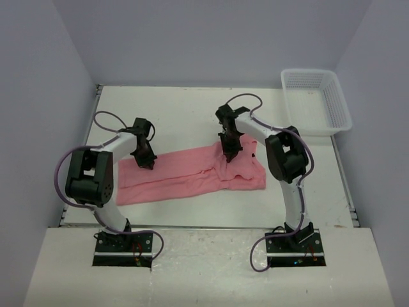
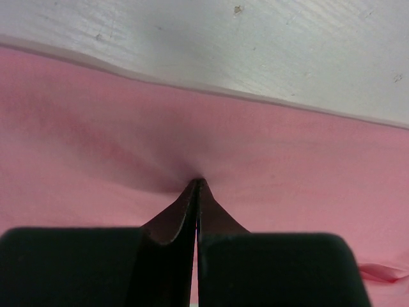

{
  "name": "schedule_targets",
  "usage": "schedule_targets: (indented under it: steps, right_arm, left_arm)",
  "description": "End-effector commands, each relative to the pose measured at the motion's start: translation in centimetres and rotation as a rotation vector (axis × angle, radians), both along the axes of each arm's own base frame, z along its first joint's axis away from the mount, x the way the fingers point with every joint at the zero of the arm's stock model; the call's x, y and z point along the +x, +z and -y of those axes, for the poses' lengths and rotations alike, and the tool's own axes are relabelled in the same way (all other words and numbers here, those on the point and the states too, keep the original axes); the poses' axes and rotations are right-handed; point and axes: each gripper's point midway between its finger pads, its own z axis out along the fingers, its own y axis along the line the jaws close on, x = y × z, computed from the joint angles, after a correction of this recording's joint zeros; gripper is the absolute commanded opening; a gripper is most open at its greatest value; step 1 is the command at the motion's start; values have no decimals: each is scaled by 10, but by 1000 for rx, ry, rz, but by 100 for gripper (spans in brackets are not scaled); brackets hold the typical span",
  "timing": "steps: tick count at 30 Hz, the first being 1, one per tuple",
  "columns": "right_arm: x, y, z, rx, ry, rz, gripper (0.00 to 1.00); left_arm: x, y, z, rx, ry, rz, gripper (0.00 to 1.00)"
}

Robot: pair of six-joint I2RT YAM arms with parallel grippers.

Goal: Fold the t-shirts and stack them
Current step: Rotate the tshirt 90 degrees

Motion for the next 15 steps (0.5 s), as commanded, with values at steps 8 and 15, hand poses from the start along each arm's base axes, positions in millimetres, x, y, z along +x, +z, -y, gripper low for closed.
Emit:
schedule_targets:
  steps: [8,15]
  right_arm:
    - [50,12,11,84,12,-33,0]
    - [111,57,12,51,-5,242,0]
  left_arm:
    - [-95,-30,-23,63,3,-281,0]
    - [-59,19,-2,66,-108,-6,0]
